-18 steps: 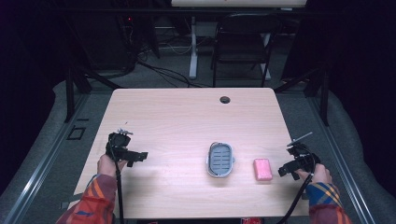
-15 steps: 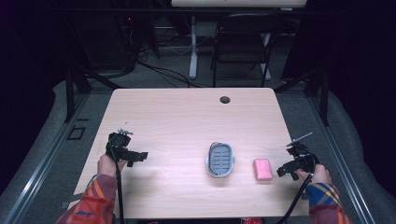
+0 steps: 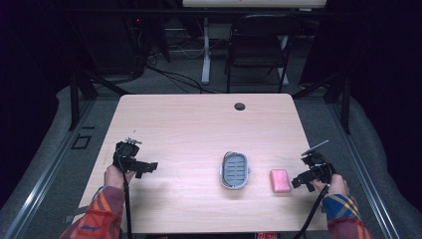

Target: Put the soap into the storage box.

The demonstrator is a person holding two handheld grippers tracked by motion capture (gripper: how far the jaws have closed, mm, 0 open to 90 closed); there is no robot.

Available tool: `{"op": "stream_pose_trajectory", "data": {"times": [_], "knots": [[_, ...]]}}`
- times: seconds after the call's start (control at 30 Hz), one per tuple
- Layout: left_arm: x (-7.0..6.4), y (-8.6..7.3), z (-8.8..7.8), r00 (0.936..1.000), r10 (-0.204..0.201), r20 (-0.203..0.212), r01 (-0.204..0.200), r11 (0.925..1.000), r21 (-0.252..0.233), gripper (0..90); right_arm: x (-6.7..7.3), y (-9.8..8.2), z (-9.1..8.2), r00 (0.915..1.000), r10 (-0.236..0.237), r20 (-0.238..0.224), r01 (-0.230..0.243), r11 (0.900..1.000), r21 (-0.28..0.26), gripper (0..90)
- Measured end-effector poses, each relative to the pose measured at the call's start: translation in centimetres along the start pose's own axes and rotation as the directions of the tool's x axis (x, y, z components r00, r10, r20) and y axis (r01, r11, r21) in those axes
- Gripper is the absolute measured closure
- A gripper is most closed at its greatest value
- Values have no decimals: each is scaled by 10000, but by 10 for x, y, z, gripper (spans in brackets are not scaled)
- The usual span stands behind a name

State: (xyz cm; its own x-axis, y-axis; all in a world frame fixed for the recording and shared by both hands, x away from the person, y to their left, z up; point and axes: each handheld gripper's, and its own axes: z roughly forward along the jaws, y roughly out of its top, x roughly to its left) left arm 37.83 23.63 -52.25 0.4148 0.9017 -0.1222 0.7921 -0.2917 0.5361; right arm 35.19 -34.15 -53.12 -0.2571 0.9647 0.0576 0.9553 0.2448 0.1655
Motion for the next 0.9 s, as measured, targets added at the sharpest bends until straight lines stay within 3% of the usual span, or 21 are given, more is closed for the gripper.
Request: {"op": "stream_pose_trajectory", "data": {"times": [0.07, 0.13, 0.37, 0.57, 0.63, 0.77, 0.9], "knots": [[0, 0, 0, 10000, 40, 4, -40, 10000, -17, 0, 2, -1, 1, 9998, 197, -99, -200, 9993, -304, 17], [0, 0, 0, 10000, 72, -7, -72, 10000, 2, 0, 2, 1, -3, 9999, -141, 43, 141, 9999, 37, 15], [-1, 0, 0, 9999, 99, 19, -99, 10000, -3, 0, 5, 1, -5, 10000, 66, -44, -67, 9998, -200, 1], [-1, 0, 0, 9999, 128, 4, -128, 9999, 32, 0, 17, 4, -10, 9998, -142, -113, 138, 9993, -354, 0], [-1, 0, 0, 9999, 151, -11, -151, 9999, 43, 0, 23, 5, -10, 9999, -74, -89, 68, 9978, -656, 0], [-1, 0, 0, 9999, 150, -27, -150, 9999, 51, 0, 30, 9, -14, 9995, -282, -130, 276, 9984, -486, 0], [-2, 0, 1, 9999, 167, -12, -167, 9998, 53, 0, 38, 14, -17, 9997, -16, -264, -3, 9975, -710, 0]]}}
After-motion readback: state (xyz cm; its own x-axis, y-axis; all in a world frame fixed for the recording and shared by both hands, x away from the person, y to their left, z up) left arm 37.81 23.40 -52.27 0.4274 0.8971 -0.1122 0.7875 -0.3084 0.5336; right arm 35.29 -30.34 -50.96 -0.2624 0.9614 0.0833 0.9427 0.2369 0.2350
